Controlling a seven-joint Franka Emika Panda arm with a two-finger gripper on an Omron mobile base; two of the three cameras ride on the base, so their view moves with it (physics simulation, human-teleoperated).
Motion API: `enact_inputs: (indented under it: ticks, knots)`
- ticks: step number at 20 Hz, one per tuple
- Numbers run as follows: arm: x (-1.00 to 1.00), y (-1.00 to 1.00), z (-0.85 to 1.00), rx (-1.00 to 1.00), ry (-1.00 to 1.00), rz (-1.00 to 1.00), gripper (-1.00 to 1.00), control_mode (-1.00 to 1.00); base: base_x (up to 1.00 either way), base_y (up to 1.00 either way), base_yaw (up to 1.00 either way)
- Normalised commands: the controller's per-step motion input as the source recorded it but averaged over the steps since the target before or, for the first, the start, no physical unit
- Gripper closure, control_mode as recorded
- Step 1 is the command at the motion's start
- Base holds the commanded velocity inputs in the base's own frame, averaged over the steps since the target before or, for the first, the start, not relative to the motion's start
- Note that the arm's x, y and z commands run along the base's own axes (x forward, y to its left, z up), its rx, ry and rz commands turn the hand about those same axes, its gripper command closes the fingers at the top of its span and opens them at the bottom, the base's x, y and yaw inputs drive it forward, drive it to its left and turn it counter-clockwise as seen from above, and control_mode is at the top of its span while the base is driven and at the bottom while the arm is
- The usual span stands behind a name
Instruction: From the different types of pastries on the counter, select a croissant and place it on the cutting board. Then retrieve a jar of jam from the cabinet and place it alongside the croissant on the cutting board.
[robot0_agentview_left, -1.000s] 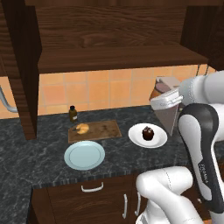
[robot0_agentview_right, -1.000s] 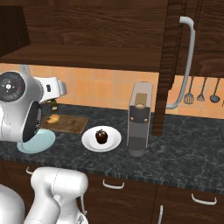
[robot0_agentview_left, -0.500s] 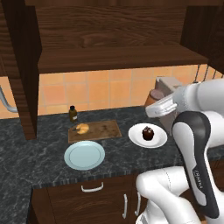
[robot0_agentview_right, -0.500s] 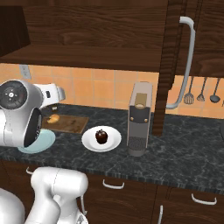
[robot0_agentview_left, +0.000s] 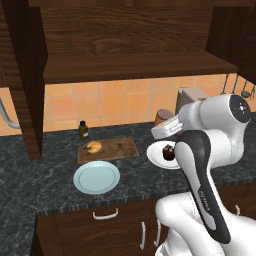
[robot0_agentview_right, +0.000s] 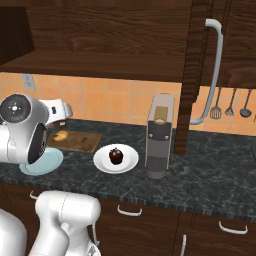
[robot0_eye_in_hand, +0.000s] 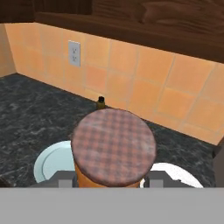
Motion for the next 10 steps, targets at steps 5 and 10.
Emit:
enact_inputs:
  ticks: [5, 10]
  knots:
    - [0.19, 0.0, -0.32, -0.08, 0.12, 0.0, 1.0, -1.0, 0.0, 0.0, 0.0]
    - [0.03, 0.09, -0.27, 0.02, 0.01, 0.0, 1.0, -1.0, 0.0, 0.0, 0.0]
